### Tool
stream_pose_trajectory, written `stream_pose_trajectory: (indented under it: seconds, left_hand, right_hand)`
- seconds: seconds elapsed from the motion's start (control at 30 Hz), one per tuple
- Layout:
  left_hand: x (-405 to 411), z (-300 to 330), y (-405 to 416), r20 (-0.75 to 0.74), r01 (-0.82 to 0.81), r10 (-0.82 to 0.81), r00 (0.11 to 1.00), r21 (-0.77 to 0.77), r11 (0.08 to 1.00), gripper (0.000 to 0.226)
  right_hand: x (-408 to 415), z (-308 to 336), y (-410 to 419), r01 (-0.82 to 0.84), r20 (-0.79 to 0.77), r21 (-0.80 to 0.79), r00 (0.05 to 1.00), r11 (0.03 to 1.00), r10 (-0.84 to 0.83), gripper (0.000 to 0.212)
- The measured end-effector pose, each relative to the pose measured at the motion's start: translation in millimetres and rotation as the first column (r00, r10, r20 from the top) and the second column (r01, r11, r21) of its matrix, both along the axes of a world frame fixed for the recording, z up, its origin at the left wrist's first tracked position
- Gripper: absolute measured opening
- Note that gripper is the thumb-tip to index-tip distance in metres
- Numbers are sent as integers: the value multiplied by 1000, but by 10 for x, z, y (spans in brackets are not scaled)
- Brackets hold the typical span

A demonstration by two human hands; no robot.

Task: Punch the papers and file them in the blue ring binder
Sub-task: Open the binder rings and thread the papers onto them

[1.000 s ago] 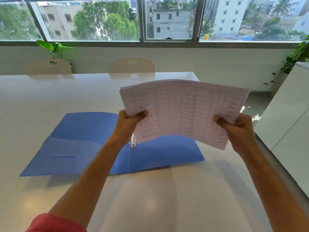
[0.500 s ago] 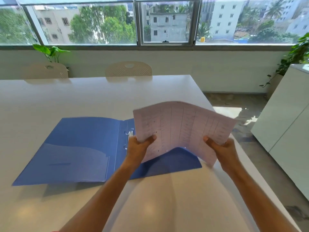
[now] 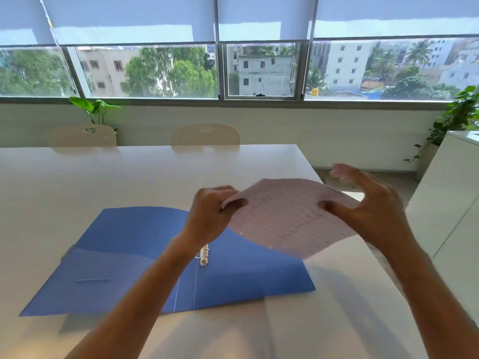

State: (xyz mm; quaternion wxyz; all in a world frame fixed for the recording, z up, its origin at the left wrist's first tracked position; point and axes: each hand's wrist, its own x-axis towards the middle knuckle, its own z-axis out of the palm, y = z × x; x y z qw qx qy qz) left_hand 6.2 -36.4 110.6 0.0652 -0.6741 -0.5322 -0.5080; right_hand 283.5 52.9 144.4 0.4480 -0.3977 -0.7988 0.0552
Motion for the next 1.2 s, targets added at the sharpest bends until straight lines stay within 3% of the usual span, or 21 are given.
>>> stream_pose_trajectory:
  seconds: [0.17,0.27,0.33,0.4,0.47,0.53,0.6,0.73,0.9,1.07,1.2]
  left_hand:
    - [-7,355,-40,-154,19,-3,988,108,994,4]
    - [-106,382,-74,-26,-88,95,995,197,976,23]
    - [-154,335,-81,111,-109,93,989,151,982,45]
    - [-139,271,-90,352,-22,3,936,50,998,60]
    - [-91,189,-90,596,139,-105,796,-11,990,53]
    - [-35,64,-86,690,274,-165,704,-49,961,28]
    - [20,-64,-107,727,320,-163,666,-81,944,15]
    - [31,-250,-127,743,277,-94,662,-127,952,17]
    - [35,-304,-102,745,224,-84,661,-89,970,21]
    - [53,-526,-114,732,173,-12,681,-145,974,34]
    - [30,-648,-116,744,162,30,668,-184,969,30]
  right_hand:
    - [-103,138,34,-160,82,-125,982,979,171,4]
    - [-77,54,88,-205,-57,-171,979,964,198,14]
    - [-52,-10,93,-227,-174,-208,966,951,193,26]
    - [-56,-76,90,-272,-345,-280,923,921,167,29]
    - [-89,-150,84,-381,-513,-364,844,850,159,15]
    - [-116,-247,62,-498,-627,-401,761,769,165,11]
    - [-128,-362,60,-576,-688,-406,703,710,177,15]
    - [-162,-559,84,-575,-701,-403,694,712,164,11]
    - [-227,-749,121,-537,-692,-399,708,743,141,5]
    - [-318,-1012,25,-474,-676,-414,732,778,86,14]
    - [-340,-1096,17,-438,-623,-423,776,793,96,2]
